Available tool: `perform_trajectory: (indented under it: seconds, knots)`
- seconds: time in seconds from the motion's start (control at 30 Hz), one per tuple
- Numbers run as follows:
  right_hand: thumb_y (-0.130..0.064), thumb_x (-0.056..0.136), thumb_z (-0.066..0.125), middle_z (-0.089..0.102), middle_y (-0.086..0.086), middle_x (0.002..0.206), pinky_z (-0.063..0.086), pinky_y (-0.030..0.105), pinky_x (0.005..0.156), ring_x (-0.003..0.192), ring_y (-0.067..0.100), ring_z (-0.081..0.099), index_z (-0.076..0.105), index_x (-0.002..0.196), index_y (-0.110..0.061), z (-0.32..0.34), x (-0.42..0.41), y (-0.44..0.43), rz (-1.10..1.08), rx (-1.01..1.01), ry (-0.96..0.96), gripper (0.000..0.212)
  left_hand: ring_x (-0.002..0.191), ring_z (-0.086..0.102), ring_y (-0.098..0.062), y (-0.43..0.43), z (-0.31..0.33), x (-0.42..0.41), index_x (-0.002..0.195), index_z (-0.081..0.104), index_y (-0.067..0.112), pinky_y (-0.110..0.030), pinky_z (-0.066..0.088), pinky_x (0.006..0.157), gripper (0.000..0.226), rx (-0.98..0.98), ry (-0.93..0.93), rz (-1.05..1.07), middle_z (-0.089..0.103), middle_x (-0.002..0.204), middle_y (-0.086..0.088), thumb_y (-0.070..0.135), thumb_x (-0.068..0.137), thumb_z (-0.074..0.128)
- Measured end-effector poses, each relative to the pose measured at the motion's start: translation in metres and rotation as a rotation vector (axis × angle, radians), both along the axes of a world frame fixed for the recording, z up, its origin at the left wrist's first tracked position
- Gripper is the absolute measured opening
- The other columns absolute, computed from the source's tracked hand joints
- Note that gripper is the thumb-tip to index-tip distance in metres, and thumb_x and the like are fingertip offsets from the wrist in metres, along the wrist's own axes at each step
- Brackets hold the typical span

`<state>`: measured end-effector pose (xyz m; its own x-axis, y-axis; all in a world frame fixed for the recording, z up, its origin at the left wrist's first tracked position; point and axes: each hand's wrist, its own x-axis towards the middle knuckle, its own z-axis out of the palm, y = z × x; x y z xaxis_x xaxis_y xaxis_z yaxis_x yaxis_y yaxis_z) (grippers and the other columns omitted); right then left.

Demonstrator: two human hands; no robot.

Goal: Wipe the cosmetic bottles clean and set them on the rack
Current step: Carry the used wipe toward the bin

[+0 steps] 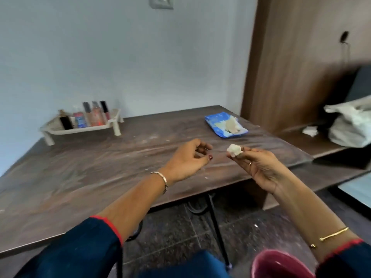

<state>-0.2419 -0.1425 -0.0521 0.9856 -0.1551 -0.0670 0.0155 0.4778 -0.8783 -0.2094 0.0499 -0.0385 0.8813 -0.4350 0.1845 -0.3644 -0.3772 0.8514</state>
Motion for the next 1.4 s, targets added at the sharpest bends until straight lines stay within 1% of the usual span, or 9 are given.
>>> perform_trajectory:
  seconds: [0.23, 0.47, 0.6, 0.77, 0.87, 1.0, 1.17, 1.3, 1.4]
  knots:
    - [0.007, 0.085, 0.057, 0.069, 0.018, 0.098, 0.056, 0.021, 0.073, 0.078, 0.017, 0.072, 0.054, 0.12, 0.006, -0.082, -0.083, -0.107, -0.208, 0.041, 0.205, 0.034, 0.086, 0.065, -0.02, -0.107, -0.072, -0.043, 0.103, 0.06, 0.029, -0.034, 0.056, 0.077, 0.021, -0.089, 0.057, -0.271, 0.067, 0.099, 0.001, 0.015, 0.089, 0.063]
    - [0.001, 0.084, 0.063, 0.072, 0.007, 0.076, 0.057, 0.022, 0.065, 0.07, 0.015, 0.071, 0.061, 0.088, -0.009, -0.163, -0.119, -0.16, -0.322, 0.121, 0.373, 0.011, 0.097, 0.065, -0.017, -0.186, -0.139, -0.052, 0.108, 0.062, 0.027, -0.031, 0.056, 0.085, 0.022, 0.057, 0.248, -0.402, 0.065, 0.108, 0.006, 0.013, 0.091, 0.061]
    - [0.0, 0.085, 0.063, 0.07, 0.006, 0.074, 0.057, 0.022, 0.064, 0.066, 0.013, 0.068, 0.062, 0.084, -0.01, -0.205, -0.129, -0.183, -0.365, 0.139, 0.447, 0.01, 0.096, 0.065, -0.019, -0.221, -0.178, -0.049, 0.109, 0.064, 0.033, -0.042, 0.053, 0.091, 0.024, 0.148, 0.333, -0.438, 0.065, 0.111, 0.005, 0.019, 0.09, 0.063]
    - [0.006, 0.085, 0.06, 0.068, 0.006, 0.069, 0.058, 0.024, 0.067, 0.061, 0.011, 0.066, 0.059, 0.081, -0.006, -0.253, -0.139, -0.206, -0.442, 0.174, 0.543, 0.013, 0.058, 0.059, -0.011, -0.255, -0.218, -0.051, 0.111, 0.065, 0.024, -0.033, 0.053, 0.067, 0.028, 0.216, 0.485, -0.495, 0.068, 0.067, 0.009, 0.006, 0.093, 0.054]
    - [0.008, 0.082, 0.064, 0.064, 0.008, 0.073, 0.058, 0.025, 0.067, 0.061, 0.012, 0.066, 0.056, 0.076, -0.007, -0.286, -0.143, -0.213, -0.517, 0.116, 0.642, 0.017, 0.088, 0.069, -0.024, -0.268, -0.24, -0.054, 0.11, 0.065, 0.024, -0.04, 0.056, 0.084, 0.025, 0.247, 0.581, -0.484, 0.072, 0.098, -0.008, 0.009, 0.091, 0.059]
    - [0.012, 0.08, 0.065, 0.058, 0.009, 0.069, 0.056, 0.021, 0.056, 0.063, 0.015, 0.062, 0.052, 0.068, -0.007, -0.327, -0.145, -0.213, -0.568, 0.009, 0.798, 0.025, 0.097, 0.066, -0.015, -0.276, -0.269, -0.054, 0.109, 0.064, 0.023, -0.032, 0.053, 0.089, 0.021, 0.31, 0.614, -0.481, 0.066, 0.114, -0.004, 0.011, 0.092, 0.059]
    - [0.01, 0.083, 0.058, 0.062, 0.012, 0.072, 0.054, 0.018, 0.049, 0.058, 0.015, 0.061, 0.06, 0.069, -0.006, -0.372, -0.146, -0.206, -0.606, 0.019, 0.943, 0.021, 0.104, 0.059, -0.013, -0.276, -0.286, -0.058, 0.114, 0.062, 0.014, -0.026, 0.047, 0.094, 0.024, 0.363, 0.625, -0.461, 0.062, 0.117, -0.003, 0.005, 0.092, 0.055]
    - [0.001, 0.085, 0.059, 0.064, 0.008, 0.073, 0.052, 0.025, 0.057, 0.06, 0.016, 0.059, 0.065, 0.07, -0.012, -0.383, -0.147, -0.199, -0.625, -0.073, 1.015, 0.02, 0.101, 0.057, -0.009, -0.271, -0.292, -0.059, 0.116, 0.062, 0.014, -0.019, 0.043, 0.089, 0.025, 0.395, 0.603, -0.46, 0.06, 0.119, 0.0, 0.008, 0.092, 0.057]
    - [-0.003, 0.085, 0.057, 0.065, 0.004, 0.072, 0.048, 0.023, 0.052, 0.057, 0.014, 0.059, 0.066, 0.075, -0.015, -0.374, -0.149, -0.195, -0.589, -0.163, 1.021, 0.018, 0.102, 0.056, -0.009, -0.27, -0.289, -0.06, 0.118, 0.061, 0.014, -0.017, 0.041, 0.086, 0.027, 0.409, 0.558, -0.456, 0.059, 0.116, 0.002, 0.009, 0.092, 0.056]
